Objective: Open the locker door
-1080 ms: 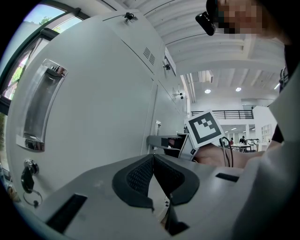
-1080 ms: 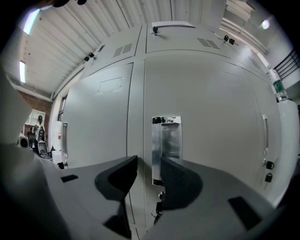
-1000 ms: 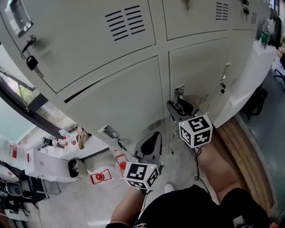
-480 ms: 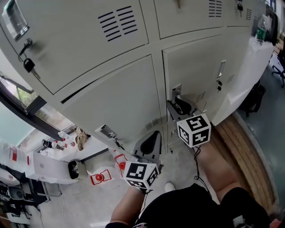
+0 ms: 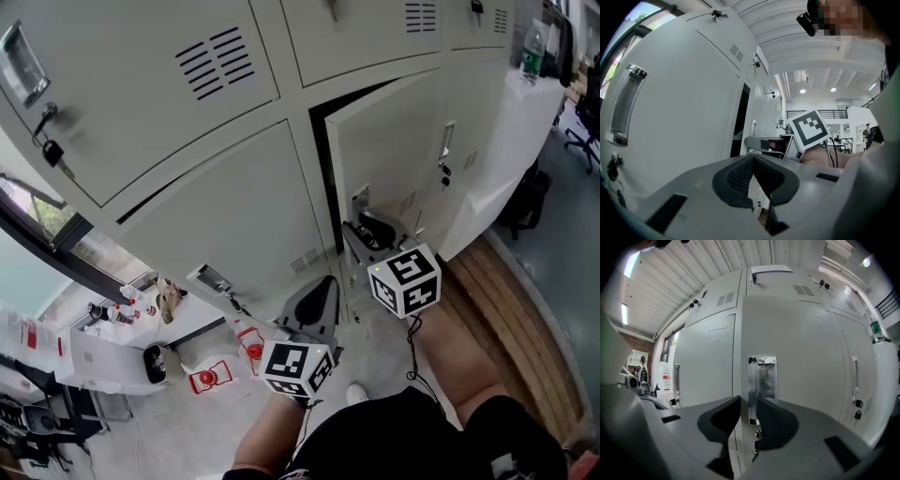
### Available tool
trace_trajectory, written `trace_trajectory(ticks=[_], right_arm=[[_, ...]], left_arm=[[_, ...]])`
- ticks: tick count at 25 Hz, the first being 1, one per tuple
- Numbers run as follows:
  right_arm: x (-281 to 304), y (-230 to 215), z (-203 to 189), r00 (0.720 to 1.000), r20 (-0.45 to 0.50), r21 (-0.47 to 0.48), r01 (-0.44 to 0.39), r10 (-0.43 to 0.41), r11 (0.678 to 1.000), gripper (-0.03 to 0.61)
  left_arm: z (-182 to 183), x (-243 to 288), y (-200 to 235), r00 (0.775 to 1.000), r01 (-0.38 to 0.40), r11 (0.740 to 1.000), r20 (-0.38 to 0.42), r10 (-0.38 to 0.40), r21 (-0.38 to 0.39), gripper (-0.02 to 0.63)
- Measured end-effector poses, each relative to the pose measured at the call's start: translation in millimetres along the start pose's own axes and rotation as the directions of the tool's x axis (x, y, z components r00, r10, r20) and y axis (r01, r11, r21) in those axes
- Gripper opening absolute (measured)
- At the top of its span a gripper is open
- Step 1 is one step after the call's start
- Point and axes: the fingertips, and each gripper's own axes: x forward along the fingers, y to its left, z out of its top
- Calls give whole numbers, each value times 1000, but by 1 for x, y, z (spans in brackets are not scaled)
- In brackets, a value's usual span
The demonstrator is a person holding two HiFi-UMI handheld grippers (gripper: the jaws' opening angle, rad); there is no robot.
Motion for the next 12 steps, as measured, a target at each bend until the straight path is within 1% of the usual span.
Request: trace_trajectory(ticks=[4,12], right_arm=[[-16,0,-2,1000,8,-5,-30,30,1000,160],[-56,-6,-8,992,26,-24,-126,127,992,163]], left_arm=[[-1,4,-13,1000,14,1000,-1,-14,0,17],[-4,12,-48,999,39,999,3,-39,-10,17]])
